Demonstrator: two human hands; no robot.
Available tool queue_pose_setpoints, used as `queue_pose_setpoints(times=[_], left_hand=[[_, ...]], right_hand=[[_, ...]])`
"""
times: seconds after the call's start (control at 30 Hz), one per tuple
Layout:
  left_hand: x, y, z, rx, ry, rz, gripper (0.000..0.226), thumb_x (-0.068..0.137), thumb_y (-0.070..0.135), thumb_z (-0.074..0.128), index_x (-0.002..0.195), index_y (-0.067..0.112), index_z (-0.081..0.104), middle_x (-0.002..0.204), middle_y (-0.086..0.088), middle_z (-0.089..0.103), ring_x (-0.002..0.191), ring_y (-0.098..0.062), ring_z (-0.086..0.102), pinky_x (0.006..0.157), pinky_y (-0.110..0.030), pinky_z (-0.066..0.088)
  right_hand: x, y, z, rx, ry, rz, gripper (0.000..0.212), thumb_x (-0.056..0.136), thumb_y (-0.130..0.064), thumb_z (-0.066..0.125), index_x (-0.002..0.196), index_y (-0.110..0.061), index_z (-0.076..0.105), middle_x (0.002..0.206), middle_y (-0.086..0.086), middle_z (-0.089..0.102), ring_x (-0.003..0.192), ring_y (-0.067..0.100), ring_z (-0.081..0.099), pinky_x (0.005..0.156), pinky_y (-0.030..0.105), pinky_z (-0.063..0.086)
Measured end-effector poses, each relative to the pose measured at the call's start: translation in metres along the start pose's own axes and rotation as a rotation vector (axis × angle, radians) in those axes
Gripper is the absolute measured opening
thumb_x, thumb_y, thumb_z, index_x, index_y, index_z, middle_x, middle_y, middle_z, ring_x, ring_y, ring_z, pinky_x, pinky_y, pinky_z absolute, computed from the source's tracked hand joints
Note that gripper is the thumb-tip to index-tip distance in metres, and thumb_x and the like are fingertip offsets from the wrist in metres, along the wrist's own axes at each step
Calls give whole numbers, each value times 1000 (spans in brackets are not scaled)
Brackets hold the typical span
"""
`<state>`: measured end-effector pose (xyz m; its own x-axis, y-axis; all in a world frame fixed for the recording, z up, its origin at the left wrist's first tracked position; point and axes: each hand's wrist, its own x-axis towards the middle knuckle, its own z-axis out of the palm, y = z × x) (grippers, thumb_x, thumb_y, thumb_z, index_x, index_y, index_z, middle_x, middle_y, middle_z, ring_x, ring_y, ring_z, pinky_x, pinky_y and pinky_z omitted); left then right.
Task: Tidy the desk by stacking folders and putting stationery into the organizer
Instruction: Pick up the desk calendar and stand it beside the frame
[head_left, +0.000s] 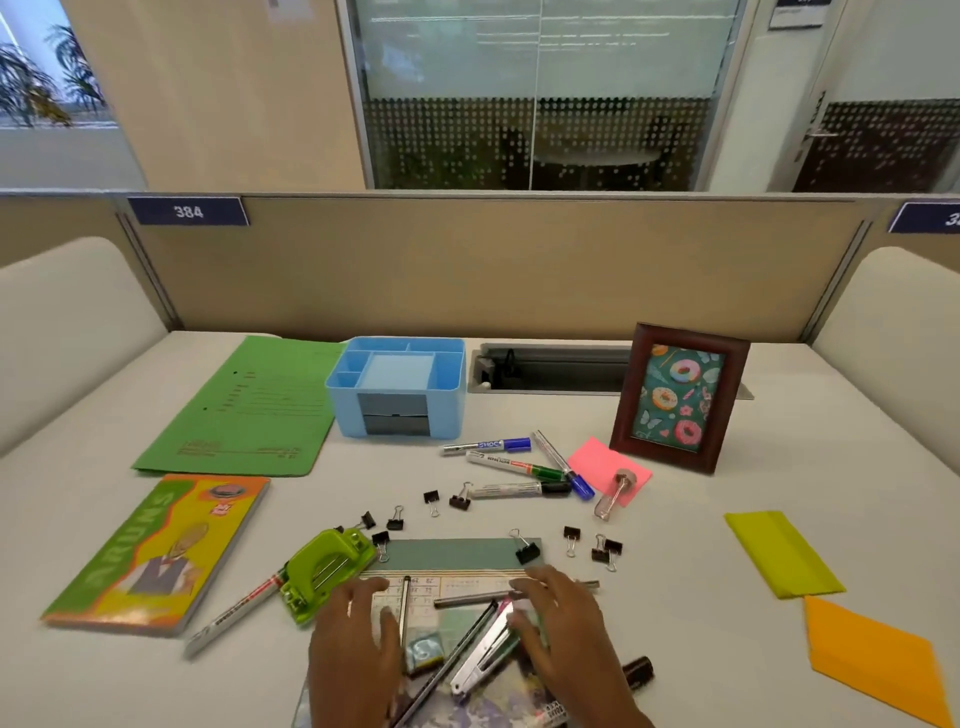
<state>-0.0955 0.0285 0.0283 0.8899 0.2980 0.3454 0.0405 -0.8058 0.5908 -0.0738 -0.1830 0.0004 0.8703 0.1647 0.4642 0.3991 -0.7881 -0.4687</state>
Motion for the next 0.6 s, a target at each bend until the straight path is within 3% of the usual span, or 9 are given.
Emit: queue_pose_setpoints(times=[0.1,0.17,0.23,0.3,0.5,0.6], left_hand=[[-9,-12,-8,134,-12,-74,29,67,31,38,80,17,59,72,-14,60,56,-37,59,47,-36,49],[-15,-16,-12,203,-30,-116,35,66,32,37,70,11,65,70,-16,60,52,-38,59,47,-36,49],[-20,-17,-14,228,-67,-155,38,66,35,38,68,9,66,71,-18,60,53,-38,59,47,-37,49],[-23,-20,-14,234,-118,-202,41,67,39,38,71,10,67,75,-19,62,59,-38,62,51,-40,51],[-23,-24,-8,285,-182,-210,47,72,38,37,82,7,70,82,-22,65,66,-39,65,53,-43,52],[-23,-21,-7,278,-177,-201,47,73,37,36,84,6,69,82,-22,65,65,-40,64,53,-45,51]], right_hand=[[2,3,3,-2,5,17,25,85,-47,41,104,-35,53,108,-7,62,101,-3,45,85,41,48],[6,6,3,-13,20,31,39,90,-57,28,101,-34,58,107,-6,63,101,-3,46,85,43,48],[12,9,1,-64,22,22,51,92,-57,18,98,-32,62,103,-6,65,103,-1,46,81,44,52],[16,12,-1,-133,4,-21,48,94,-54,16,99,-32,59,103,-6,66,108,7,42,80,46,52],[8,5,-6,-55,-283,-481,44,86,-63,37,118,-37,50,127,-8,56,128,7,37,102,50,25],[15,6,-4,-92,-305,-564,39,83,-64,41,112,-40,52,124,-11,57,128,8,38,102,51,27]])
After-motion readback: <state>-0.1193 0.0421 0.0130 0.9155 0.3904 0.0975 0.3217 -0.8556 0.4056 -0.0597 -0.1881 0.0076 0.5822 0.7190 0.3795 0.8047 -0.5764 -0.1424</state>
